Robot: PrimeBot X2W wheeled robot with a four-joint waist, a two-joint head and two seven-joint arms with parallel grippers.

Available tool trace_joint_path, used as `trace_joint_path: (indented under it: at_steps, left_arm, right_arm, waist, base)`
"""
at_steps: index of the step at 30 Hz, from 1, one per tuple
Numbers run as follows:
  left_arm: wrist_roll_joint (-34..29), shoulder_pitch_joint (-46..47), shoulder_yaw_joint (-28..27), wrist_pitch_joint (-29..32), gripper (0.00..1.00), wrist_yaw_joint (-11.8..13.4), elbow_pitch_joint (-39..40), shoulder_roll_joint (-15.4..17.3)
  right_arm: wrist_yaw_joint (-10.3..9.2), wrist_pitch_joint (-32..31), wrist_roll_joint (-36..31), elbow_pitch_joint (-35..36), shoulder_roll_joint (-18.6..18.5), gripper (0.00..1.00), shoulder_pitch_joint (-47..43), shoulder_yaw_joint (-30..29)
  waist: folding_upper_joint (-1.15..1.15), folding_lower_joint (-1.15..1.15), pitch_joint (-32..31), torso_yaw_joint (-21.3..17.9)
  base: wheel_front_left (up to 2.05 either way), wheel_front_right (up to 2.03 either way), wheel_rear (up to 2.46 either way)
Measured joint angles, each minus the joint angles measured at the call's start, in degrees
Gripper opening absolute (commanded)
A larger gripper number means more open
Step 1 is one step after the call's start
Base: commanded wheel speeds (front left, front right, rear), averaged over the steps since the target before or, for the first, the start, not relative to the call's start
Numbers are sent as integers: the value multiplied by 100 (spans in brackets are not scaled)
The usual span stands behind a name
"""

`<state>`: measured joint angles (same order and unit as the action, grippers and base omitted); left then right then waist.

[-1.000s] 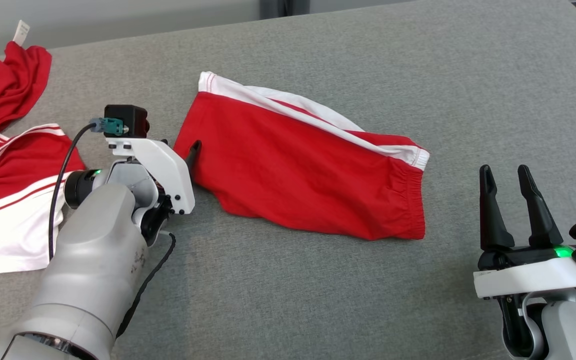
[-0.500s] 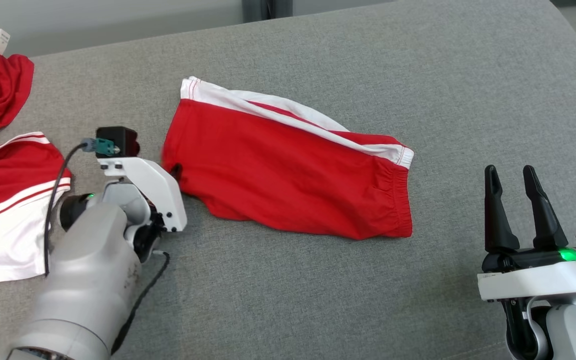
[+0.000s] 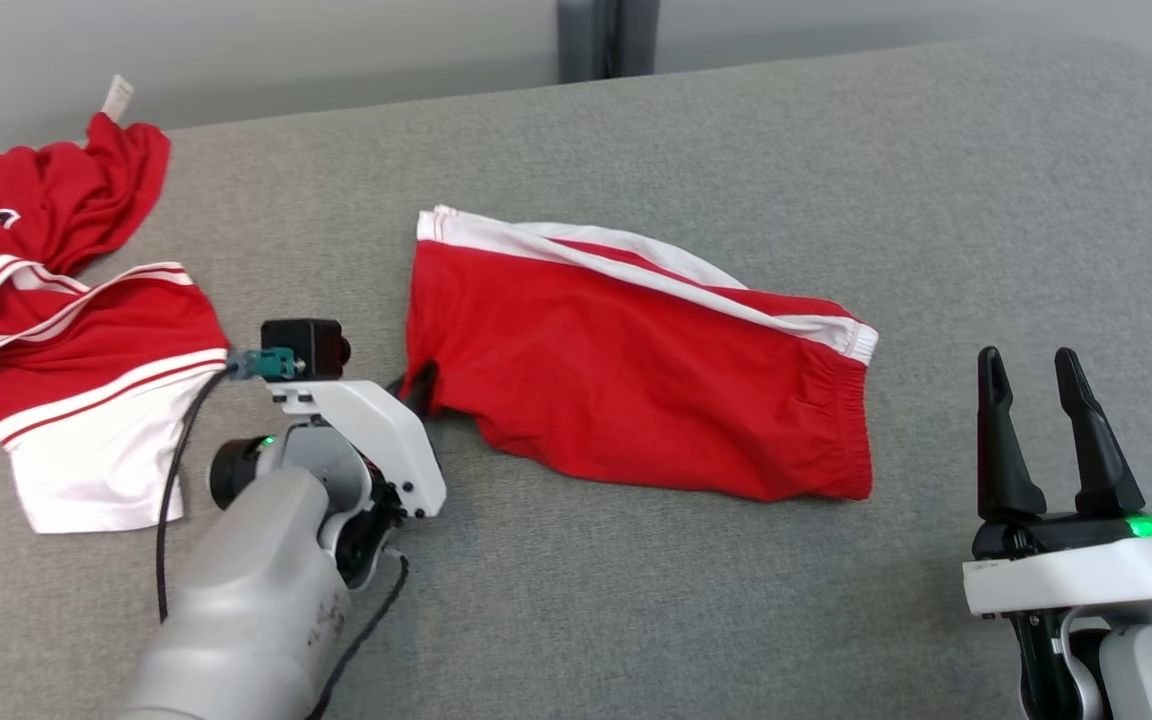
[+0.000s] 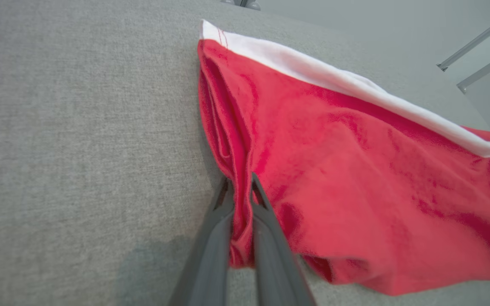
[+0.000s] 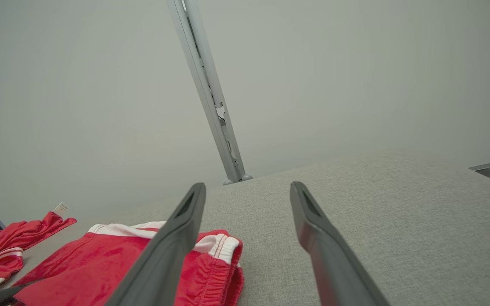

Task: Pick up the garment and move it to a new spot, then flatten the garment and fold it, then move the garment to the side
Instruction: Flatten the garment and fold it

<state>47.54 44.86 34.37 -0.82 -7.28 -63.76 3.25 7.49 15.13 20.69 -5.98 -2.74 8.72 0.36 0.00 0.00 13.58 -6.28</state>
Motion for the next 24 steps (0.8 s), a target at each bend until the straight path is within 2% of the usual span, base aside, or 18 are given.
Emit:
trace_joint_path:
  at_steps: [9,18,24]
  left_arm:
    - [430,-1003,-76,-315,0,43,1132,-2]
    - [544,-1935,-146,-218,0,698,2157,219]
    - [612,-2488,-193,-27,0,1194,3159,396]
  right_arm:
    - [0,-26,-156,-19,0,100,-139,-82]
    - [0,-219,-272,15,-1,100,-249,-55]
    - [0,-360,-322,74,0,100,-349,-46]
  waist:
    - [0,0,-274,354]
    - [0,0,-439,510]
    - [0,0,-499,486]
  base:
    - [0,0,0]
    - [0,0,0]
    - [0,0,0]
